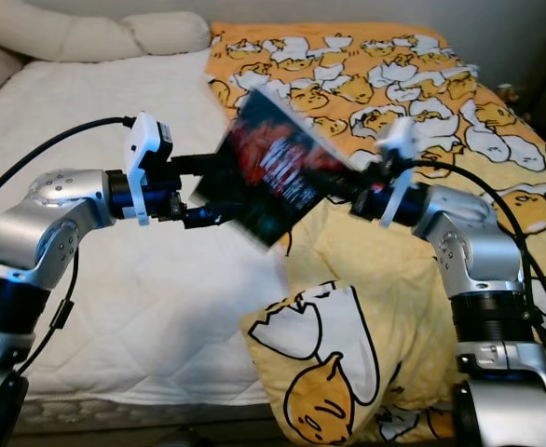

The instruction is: Clean up the room

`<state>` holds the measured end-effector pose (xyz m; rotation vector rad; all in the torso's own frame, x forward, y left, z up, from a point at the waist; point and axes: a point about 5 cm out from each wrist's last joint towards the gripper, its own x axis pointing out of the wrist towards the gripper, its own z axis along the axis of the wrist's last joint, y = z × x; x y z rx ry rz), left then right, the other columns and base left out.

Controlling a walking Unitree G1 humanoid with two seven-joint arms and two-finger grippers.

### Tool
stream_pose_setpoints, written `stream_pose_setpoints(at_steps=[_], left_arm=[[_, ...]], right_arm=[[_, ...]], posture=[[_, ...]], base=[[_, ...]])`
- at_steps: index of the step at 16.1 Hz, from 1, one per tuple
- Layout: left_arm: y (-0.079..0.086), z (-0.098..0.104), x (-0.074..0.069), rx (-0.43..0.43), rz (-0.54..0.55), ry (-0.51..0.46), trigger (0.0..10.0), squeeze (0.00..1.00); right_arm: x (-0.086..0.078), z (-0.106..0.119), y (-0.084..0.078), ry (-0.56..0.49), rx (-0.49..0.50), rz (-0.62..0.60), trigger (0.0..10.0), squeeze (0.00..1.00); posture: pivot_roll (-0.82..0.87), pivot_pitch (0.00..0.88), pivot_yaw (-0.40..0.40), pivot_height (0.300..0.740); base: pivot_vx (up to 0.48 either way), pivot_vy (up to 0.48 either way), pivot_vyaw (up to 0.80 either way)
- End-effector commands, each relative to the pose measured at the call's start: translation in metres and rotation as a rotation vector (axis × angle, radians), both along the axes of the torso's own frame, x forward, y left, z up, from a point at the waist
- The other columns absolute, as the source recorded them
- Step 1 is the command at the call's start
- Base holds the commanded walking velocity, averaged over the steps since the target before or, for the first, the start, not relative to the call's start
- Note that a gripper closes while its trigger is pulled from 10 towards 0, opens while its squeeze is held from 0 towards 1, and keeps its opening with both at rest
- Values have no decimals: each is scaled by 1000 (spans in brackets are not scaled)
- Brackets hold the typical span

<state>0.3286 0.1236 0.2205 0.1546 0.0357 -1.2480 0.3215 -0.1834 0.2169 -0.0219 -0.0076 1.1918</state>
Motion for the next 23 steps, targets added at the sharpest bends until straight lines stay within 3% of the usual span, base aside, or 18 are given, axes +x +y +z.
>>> stream_pose_setpoints(at_steps=[1, 3, 8, 11, 14, 15, 23], left_arm=[[0, 3, 3, 9, -13, -9, 10000, 0], [4, 4, 5, -23, -8, 14, 10000, 0], [24, 19, 4, -158, -24, 43, 10000, 0], [38, 22, 11, -163, 17, 43, 10000, 0], [24, 6, 1, -92, -92, 96, 10000, 0], [19, 4, -5, -107, -155, 138, 0, 0], [21, 4, -11, -159, -205, 201, 0, 0]], right_arm=[[-8, 13, 7, -42, 6, 99, 0, 0], [-15, 19, 8, -36, -12, 163, 0, 0], [-22, 15, -1, 1, -76, 166, 0, 0], [-26, 18, -1, 4, -92, 184, 0, 0], [-27, 24, 2, -8, -86, 205, 0, 0], [-26, 25, 2, -13, -83, 201, 0, 0], [-23, 28, 2, -27, -70, 185, 0, 0]], posture=[[29, 0, 56, 740], [26, 0, 61, 740], [22, 0, 66, 740], [22, 0, 69, 740], [18, 0, 73, 740], [16, 0, 74, 740], [21, 0, 70, 740]], base=[[0, 0, 0], [0, 0, 0], [0, 0, 0], [0, 0, 0], [0, 0, 0], [0, 0, 0], [0, 0, 0]])
